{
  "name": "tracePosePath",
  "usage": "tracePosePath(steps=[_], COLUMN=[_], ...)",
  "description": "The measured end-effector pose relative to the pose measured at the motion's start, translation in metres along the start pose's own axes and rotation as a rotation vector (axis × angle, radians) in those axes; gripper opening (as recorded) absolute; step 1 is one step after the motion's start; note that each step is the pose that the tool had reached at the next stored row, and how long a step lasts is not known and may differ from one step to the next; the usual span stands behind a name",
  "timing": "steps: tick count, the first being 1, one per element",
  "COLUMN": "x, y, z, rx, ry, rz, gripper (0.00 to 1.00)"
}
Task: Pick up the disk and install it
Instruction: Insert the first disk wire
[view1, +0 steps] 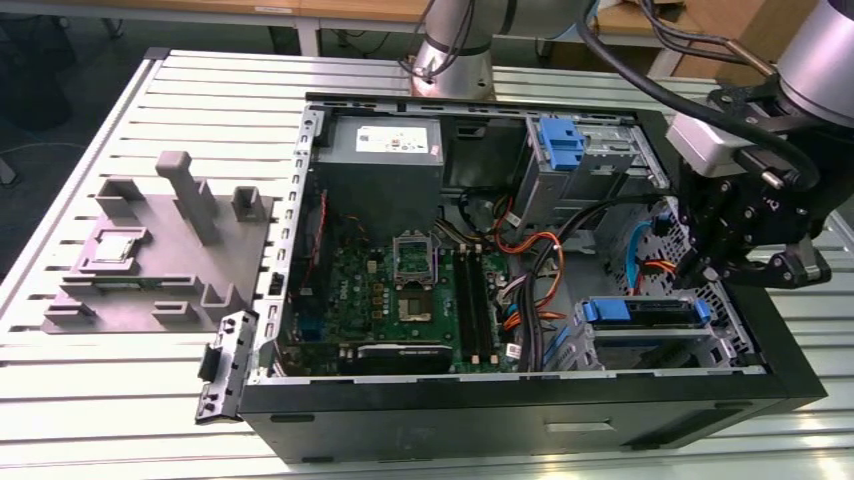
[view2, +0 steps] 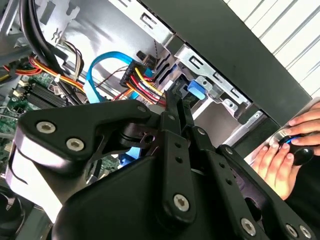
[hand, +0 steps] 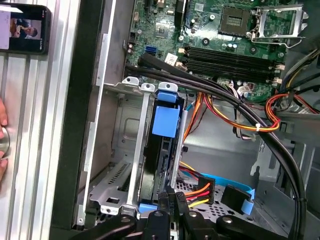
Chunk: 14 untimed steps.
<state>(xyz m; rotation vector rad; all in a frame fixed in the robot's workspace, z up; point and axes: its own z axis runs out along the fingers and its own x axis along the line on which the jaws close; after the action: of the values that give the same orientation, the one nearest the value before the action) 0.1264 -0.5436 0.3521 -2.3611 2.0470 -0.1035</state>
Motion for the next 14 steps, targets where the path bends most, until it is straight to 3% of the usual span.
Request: tracePosePath(steps=[9,10,14], x=[0.0003,0.0009,0.0033], y=[0.0004,0.0006,0.004], z=[0.0039,0.0045,0.0074], rx=[-0.0046,-0.0045,-0.0027], ry=[0.0061,0.0043,-0.0143], rz=[0.117,0.118,0.117], gripper=[0.17,0.17,0.17])
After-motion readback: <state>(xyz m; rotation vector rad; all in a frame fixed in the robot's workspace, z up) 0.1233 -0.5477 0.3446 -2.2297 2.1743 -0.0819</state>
